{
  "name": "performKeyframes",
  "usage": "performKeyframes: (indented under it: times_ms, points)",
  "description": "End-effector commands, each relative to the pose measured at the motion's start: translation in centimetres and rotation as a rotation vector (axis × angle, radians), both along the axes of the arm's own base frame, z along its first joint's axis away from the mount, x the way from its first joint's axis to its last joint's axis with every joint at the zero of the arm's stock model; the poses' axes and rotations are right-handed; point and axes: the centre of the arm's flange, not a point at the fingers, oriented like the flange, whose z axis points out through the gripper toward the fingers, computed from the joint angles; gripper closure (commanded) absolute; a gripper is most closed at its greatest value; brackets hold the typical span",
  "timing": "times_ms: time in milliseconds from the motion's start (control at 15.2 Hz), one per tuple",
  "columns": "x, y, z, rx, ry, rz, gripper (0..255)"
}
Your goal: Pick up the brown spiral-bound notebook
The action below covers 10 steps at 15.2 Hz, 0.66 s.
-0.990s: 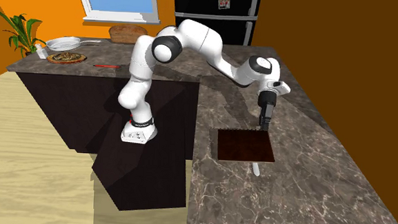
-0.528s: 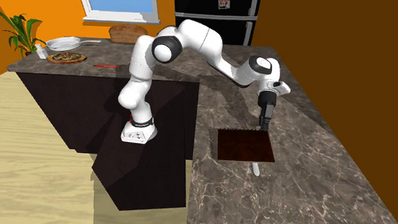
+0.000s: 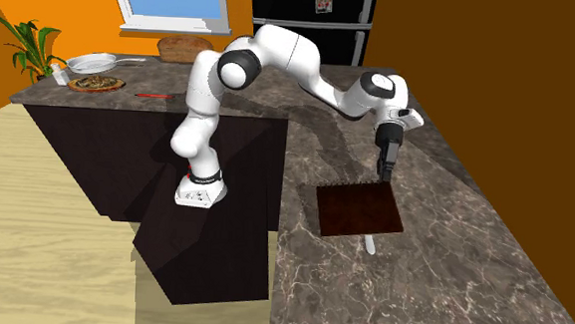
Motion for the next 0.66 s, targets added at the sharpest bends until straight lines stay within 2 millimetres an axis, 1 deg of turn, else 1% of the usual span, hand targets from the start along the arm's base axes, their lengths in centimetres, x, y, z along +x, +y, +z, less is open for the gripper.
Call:
performKeyframes:
  times_ms: [0, 462, 594]
  points:
    - [0.0, -0.1, 1.2, 0.000, 0.000, 0.000, 255]
    - [0.0, -0.1, 4.9, 0.000, 0.000, 0.000, 255]
    - [0.0, -0.1, 5.0, 0.000, 0.000, 0.000, 255]
